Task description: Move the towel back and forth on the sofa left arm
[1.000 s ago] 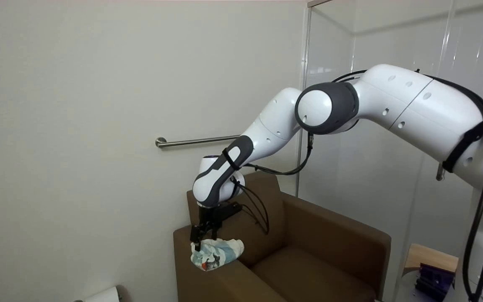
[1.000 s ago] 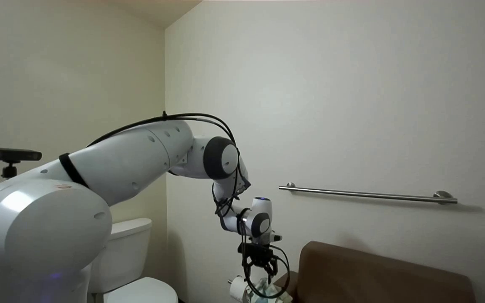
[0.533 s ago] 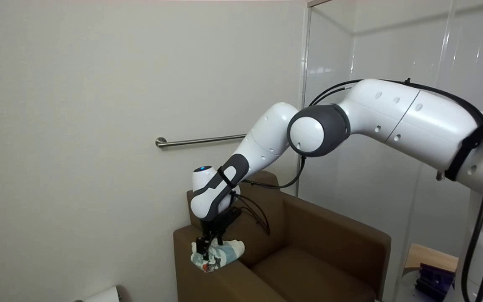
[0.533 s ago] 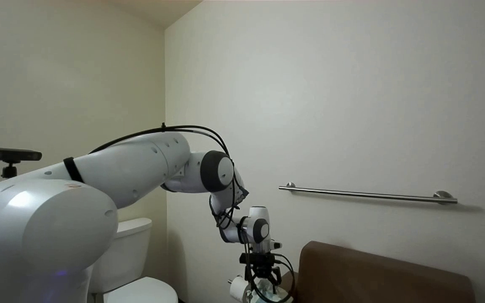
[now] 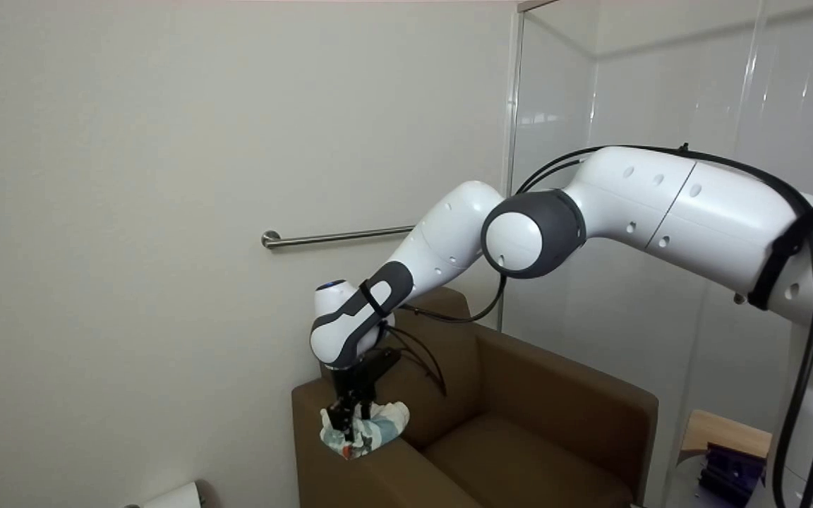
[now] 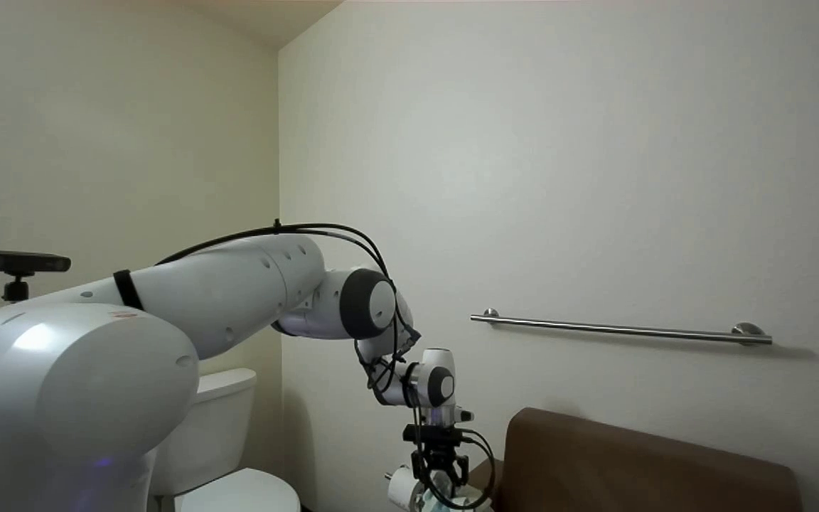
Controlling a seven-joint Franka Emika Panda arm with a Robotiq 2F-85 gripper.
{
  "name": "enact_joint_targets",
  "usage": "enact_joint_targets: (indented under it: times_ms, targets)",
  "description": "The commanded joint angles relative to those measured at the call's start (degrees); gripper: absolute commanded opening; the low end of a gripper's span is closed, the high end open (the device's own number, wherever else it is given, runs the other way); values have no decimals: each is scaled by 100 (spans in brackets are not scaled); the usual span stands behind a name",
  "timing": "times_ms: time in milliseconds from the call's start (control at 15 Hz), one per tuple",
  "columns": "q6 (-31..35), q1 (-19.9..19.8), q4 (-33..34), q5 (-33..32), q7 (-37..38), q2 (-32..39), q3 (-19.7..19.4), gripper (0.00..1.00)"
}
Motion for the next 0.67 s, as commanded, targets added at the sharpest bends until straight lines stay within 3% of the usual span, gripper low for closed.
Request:
enact_joint_targets:
  times_ms: [0, 267, 600]
  targets:
    - [-302, -133, 234, -17, -236, 196, 172, 36]
    - [-428, -156, 264, -7, -269, 186, 230, 10]
    - [-560, -213, 188, 18, -405, 109, 289, 10]
